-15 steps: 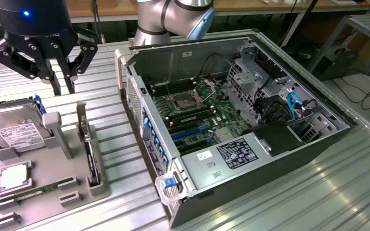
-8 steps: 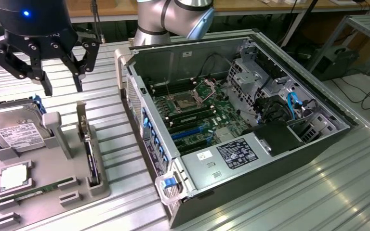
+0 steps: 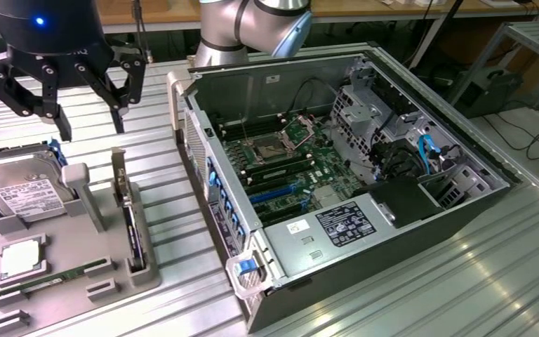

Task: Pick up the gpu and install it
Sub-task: 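Pick up the gpu and move the gpu toward the slot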

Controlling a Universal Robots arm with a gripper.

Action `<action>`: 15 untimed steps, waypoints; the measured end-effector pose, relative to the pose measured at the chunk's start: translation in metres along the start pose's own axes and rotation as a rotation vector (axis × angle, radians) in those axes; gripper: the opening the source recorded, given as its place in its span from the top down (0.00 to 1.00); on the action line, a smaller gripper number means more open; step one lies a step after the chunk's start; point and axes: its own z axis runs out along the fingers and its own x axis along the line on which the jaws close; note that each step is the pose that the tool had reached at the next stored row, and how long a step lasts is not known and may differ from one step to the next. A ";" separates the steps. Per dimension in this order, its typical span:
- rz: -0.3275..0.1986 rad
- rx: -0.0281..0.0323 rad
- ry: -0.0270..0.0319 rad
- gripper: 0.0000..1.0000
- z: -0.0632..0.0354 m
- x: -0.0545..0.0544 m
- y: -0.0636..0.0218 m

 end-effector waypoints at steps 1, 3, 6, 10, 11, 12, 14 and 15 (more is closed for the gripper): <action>-0.001 0.0007 0.0001 0.40 0.0000 0.000 -0.0005; -0.001 0.0011 0.0000 0.40 0.0003 0.000 -0.0037; -0.001 0.0012 0.0002 0.40 0.0008 0.000 -0.0093; -0.004 0.0012 0.0002 0.40 0.0026 -0.001 -0.0234; -0.006 0.0012 0.0003 0.40 0.0036 -0.001 -0.0259; -0.007 0.0011 0.0006 0.40 0.0048 -0.001 -0.0264; -0.008 0.0012 0.0014 0.40 0.0062 -0.001 -0.0267; -0.009 0.0012 0.0015 0.40 0.0069 -0.001 -0.0271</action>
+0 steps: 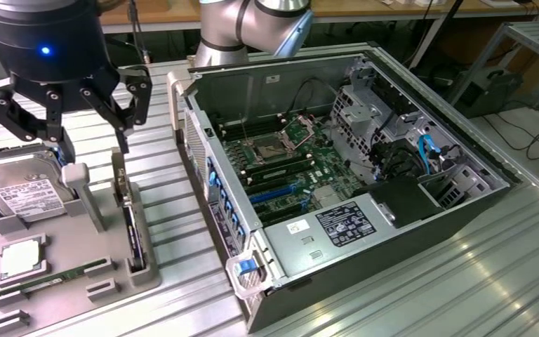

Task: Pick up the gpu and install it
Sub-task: 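Pick up the gpu and move the gpu toward the slot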

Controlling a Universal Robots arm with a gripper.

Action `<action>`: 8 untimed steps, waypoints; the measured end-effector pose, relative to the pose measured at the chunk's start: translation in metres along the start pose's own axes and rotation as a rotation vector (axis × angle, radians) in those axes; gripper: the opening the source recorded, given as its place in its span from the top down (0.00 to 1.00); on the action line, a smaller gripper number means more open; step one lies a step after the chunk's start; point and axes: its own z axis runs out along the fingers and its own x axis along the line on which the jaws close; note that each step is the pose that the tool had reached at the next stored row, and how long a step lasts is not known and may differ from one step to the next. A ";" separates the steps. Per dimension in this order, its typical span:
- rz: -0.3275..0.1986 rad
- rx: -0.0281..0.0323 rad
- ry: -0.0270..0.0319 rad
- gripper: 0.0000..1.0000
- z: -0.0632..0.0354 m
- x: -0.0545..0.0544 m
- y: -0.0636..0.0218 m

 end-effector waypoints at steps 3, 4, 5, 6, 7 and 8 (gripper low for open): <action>-0.001 0.0000 0.0001 0.40 0.0015 0.000 -0.0008; -0.001 0.0000 0.0001 0.40 0.0020 0.000 -0.0011; -0.002 0.0000 0.0001 0.40 0.0024 0.000 -0.0014; -0.002 0.0000 0.0001 0.40 0.0029 0.000 -0.0017; -0.003 0.0000 0.0001 0.40 0.0034 0.000 -0.0022; -0.004 0.0000 0.0001 0.40 0.0040 0.000 -0.0025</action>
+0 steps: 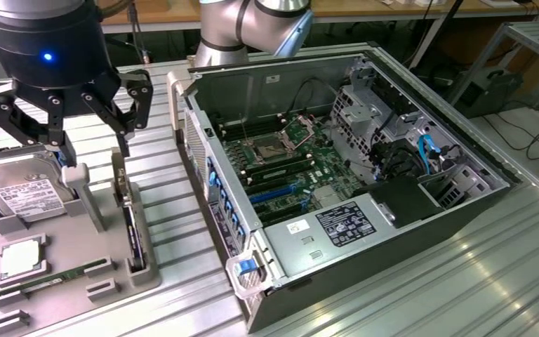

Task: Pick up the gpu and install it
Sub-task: 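Pick up the gpu and move the gpu toward the slot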

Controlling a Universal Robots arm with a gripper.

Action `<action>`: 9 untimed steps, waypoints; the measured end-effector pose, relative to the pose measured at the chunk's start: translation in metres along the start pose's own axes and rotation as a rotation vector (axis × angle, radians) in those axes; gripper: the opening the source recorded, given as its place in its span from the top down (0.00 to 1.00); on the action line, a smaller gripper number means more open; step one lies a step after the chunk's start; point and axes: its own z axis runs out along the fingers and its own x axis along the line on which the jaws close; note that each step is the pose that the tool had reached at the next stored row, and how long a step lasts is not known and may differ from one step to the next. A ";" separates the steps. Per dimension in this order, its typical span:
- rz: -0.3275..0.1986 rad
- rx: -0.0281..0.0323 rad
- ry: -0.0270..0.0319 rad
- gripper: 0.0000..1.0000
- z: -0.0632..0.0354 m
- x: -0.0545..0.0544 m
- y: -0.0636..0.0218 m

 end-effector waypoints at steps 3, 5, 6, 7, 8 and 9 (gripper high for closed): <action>-0.001 0.0000 0.0002 0.40 0.0013 0.000 -0.0009; -0.002 0.0000 0.0002 0.40 0.0021 0.000 -0.0014; -0.003 0.0001 0.0002 0.40 0.0025 0.000 -0.0018; -0.003 0.0000 0.0002 0.40 0.0029 0.000 -0.0022; -0.003 -0.0001 0.0002 0.40 0.0034 0.000 -0.0026; -0.004 -0.0001 0.0002 0.40 0.0038 0.000 -0.0031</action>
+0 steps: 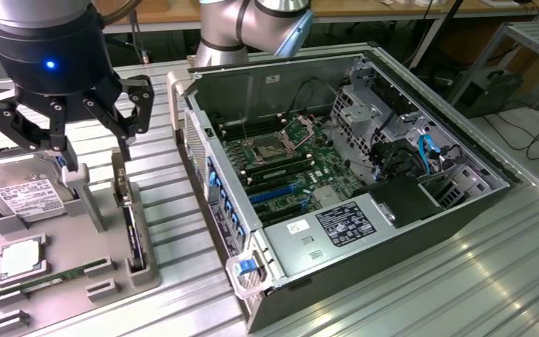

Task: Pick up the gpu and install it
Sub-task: 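Pick up the gpu and move the gpu toward the slot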

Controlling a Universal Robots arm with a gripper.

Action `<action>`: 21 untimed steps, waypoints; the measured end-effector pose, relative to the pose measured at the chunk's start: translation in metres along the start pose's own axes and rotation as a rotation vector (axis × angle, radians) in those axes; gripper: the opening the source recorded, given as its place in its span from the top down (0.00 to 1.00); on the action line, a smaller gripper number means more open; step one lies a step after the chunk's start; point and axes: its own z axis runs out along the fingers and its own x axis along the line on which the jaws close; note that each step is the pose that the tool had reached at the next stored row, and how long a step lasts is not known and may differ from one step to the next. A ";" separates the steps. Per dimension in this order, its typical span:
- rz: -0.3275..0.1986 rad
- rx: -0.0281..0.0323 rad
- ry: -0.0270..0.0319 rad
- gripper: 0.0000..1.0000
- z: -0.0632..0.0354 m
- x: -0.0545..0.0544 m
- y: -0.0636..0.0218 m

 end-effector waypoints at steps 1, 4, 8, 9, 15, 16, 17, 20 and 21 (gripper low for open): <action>0.000 -0.0001 0.0000 0.40 0.0004 0.000 -0.0003; -0.002 0.0001 0.0001 0.40 0.0015 0.000 -0.0020; -0.004 0.0002 0.0004 0.40 0.0035 0.000 -0.0032; -0.005 0.0001 0.0003 0.40 0.0038 0.000 -0.0033; -0.008 0.0000 0.0004 0.40 0.0056 0.000 -0.0043; -0.008 0.0000 0.0004 0.40 0.0059 0.000 -0.0045; -0.009 -0.0001 0.0003 0.40 0.0064 0.000 -0.0047; -0.010 0.0001 0.0010 0.40 0.0077 0.000 -0.0054; -0.011 0.0000 0.0009 0.40 0.0081 0.000 -0.0055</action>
